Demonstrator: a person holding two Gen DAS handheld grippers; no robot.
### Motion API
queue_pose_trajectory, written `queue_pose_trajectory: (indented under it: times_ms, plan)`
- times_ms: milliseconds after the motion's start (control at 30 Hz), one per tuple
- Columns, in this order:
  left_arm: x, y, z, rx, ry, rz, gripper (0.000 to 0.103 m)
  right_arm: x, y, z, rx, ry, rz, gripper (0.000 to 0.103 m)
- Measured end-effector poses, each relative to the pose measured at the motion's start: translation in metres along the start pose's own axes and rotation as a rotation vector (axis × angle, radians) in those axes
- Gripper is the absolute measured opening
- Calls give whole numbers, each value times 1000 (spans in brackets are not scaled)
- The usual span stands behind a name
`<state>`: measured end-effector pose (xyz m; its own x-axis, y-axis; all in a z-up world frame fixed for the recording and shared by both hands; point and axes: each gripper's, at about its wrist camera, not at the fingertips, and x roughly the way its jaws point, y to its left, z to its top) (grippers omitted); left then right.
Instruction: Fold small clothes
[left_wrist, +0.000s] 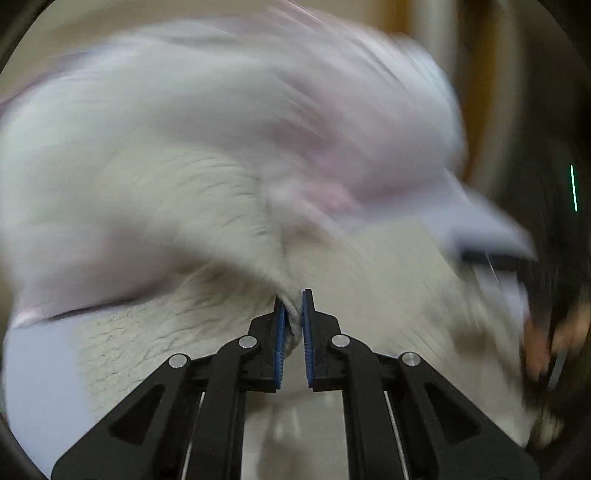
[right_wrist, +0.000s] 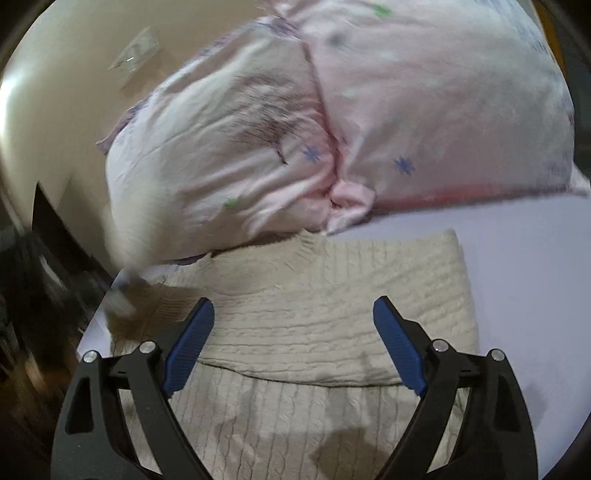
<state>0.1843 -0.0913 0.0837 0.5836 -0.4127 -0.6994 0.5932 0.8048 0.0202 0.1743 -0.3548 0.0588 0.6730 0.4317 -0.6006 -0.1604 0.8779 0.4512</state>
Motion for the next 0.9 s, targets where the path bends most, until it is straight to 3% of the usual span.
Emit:
queue_pose_trajectory:
  times_ms: [67,133,200,233,267,367,433,500,533,567,600,633,767,833,900]
  plan:
    - [38,-47,-14,139,111,-15,9,2,-18,1,73,33,-1,87]
    - [37,-56,-23,157,122,-33,10,3,-36,2,135,58,-3,79]
    - [13,-39,-28,79,84,-51,26,5,-49,2,168,74,-26,70]
    - [-2,-26,-32,27,59,-52,50,8,-56,2,190,85,-36,63]
    - [-21,-8,-38,-39,24,-40,67,12,-61,3,212,95,-29,61]
    - [-59,37,-62,-198,-7,14,69,26,-72,2,271,145,-39,48]
    - [-75,63,-79,-304,9,34,69,25,-77,-1,313,139,-77,33]
    - [-97,83,-110,-426,31,43,69,14,-77,-4,309,114,-76,34]
    - [-103,89,-122,-467,36,32,69,3,-75,-7,281,100,-79,40]
    - [-112,96,-139,-526,38,4,71,-6,-72,-11,249,98,-85,49]
    - [-119,97,-154,-564,41,-20,73,-13,-70,-14,222,100,-95,66]
    - [-123,98,-165,-595,46,-39,75,-25,-67,-23,175,105,-125,74]
    - [-125,89,-206,-666,82,-86,76,-50,-77,-59,136,169,-205,74]
    - [-132,81,-217,-661,51,-91,78,-61,-90,-84,169,226,-187,68]
    - [-135,72,-222,-664,45,-148,78,-77,-90,-102,166,220,-128,64]
